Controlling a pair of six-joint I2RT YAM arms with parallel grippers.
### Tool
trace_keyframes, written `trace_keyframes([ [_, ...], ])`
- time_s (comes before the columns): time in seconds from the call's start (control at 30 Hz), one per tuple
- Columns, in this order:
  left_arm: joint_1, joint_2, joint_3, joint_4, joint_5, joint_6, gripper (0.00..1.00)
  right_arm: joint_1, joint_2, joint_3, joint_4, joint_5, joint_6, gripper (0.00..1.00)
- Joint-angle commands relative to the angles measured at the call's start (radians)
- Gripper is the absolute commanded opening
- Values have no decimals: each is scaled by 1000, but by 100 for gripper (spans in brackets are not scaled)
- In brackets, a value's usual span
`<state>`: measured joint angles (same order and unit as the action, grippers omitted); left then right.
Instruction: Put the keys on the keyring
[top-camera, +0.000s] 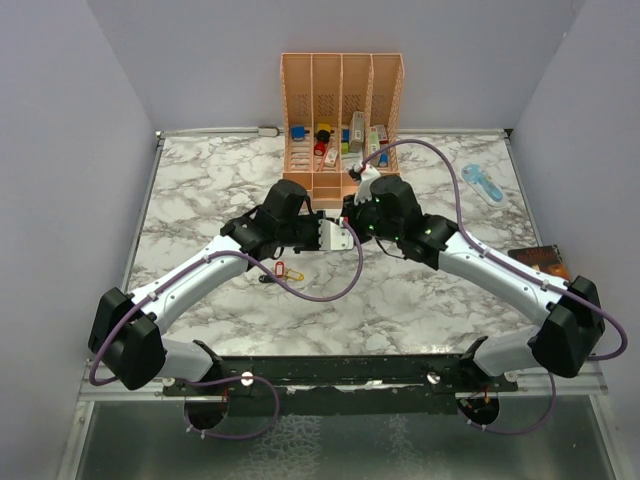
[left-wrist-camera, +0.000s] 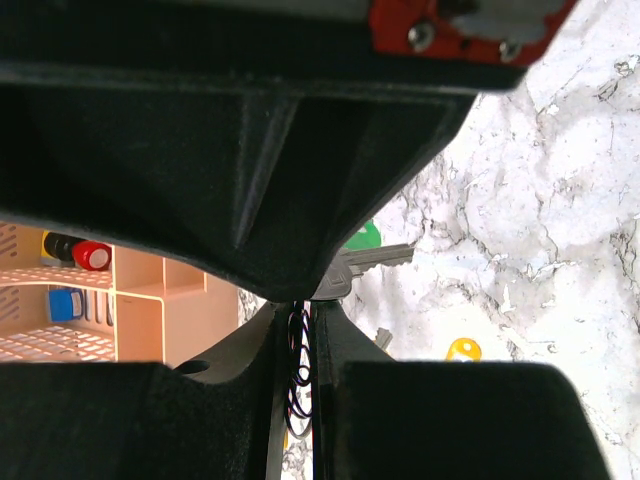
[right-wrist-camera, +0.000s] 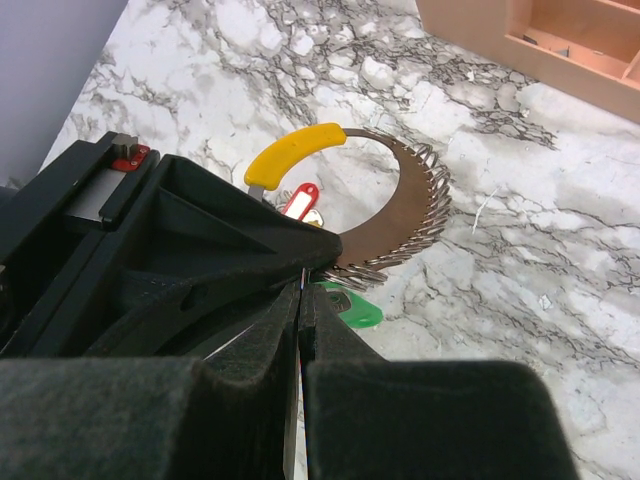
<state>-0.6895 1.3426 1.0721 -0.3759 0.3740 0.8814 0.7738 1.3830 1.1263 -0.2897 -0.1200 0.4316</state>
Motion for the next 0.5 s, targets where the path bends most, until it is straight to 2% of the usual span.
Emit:
trace_keyframes([
  [0.0, -10, -16, 33, 17, 22, -4, 0, 17, 17, 37, -5, 51, 15, 1],
  [0.47, -11, -16, 45, 8, 41, -6, 0, 32, 11, 40, -35, 143, 4, 1],
])
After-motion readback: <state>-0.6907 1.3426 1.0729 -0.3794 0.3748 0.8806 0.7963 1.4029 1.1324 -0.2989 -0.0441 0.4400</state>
